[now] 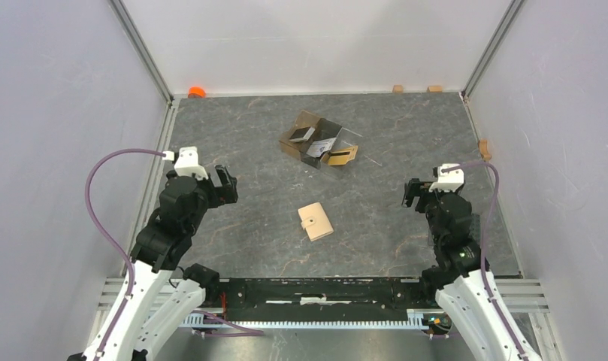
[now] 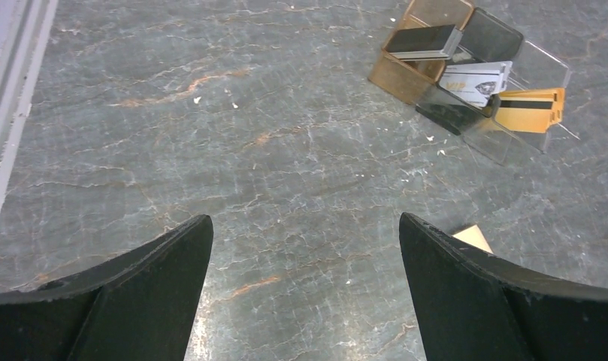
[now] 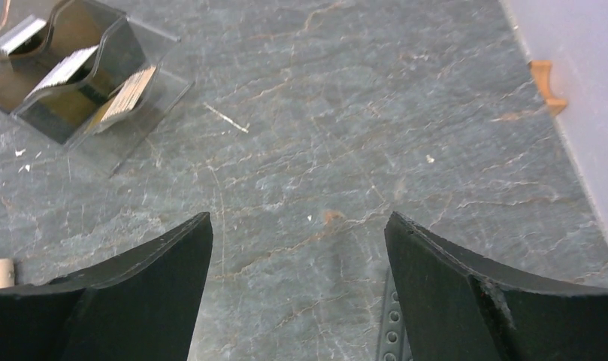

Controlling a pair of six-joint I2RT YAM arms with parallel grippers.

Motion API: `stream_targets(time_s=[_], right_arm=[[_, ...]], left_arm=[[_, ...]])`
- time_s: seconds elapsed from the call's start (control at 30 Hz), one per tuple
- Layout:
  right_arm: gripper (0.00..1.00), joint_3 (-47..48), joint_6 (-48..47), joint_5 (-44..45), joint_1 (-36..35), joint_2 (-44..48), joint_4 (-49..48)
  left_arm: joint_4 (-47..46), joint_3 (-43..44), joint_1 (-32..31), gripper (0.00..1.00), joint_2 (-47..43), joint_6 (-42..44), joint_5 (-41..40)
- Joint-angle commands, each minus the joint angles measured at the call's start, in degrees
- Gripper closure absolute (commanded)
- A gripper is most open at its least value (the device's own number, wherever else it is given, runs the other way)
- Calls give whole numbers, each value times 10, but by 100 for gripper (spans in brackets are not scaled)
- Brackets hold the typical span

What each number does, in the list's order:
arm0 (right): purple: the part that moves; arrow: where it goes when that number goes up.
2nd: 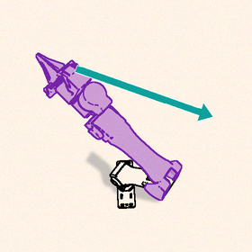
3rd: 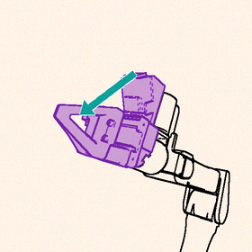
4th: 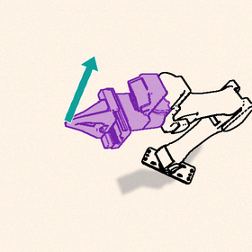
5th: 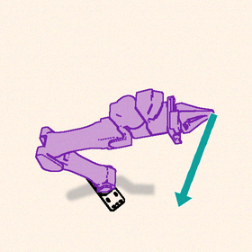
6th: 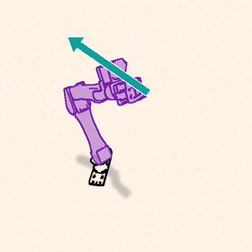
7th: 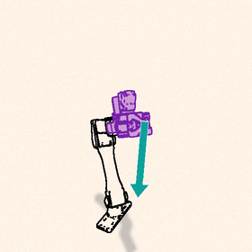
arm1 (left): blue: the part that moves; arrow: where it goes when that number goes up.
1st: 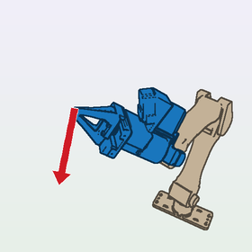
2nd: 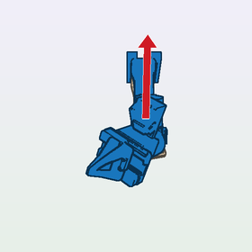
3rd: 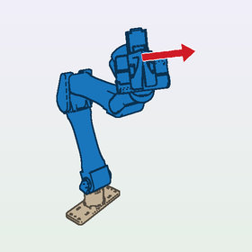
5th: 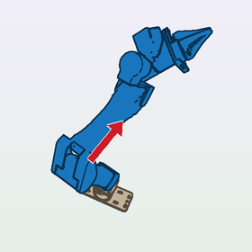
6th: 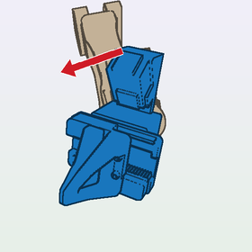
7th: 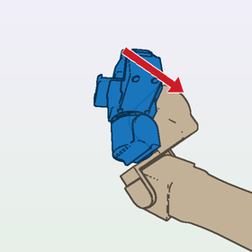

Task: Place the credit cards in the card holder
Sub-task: Reset both arms

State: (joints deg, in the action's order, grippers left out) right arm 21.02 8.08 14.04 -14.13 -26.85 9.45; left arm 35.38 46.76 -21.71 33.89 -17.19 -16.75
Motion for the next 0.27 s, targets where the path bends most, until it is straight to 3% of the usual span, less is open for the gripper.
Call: stream_targets(time_s=[0.0, 0.23], right_arm=[[11, -3, -20, 37, 2, 25, -46], [10, 9, -20, 38, 2, 25, -31]], left_arm=[[-20, -5, 2, 0, -3, 36, -33], [-16, 2, 1, 0, 2, 37, -6]])
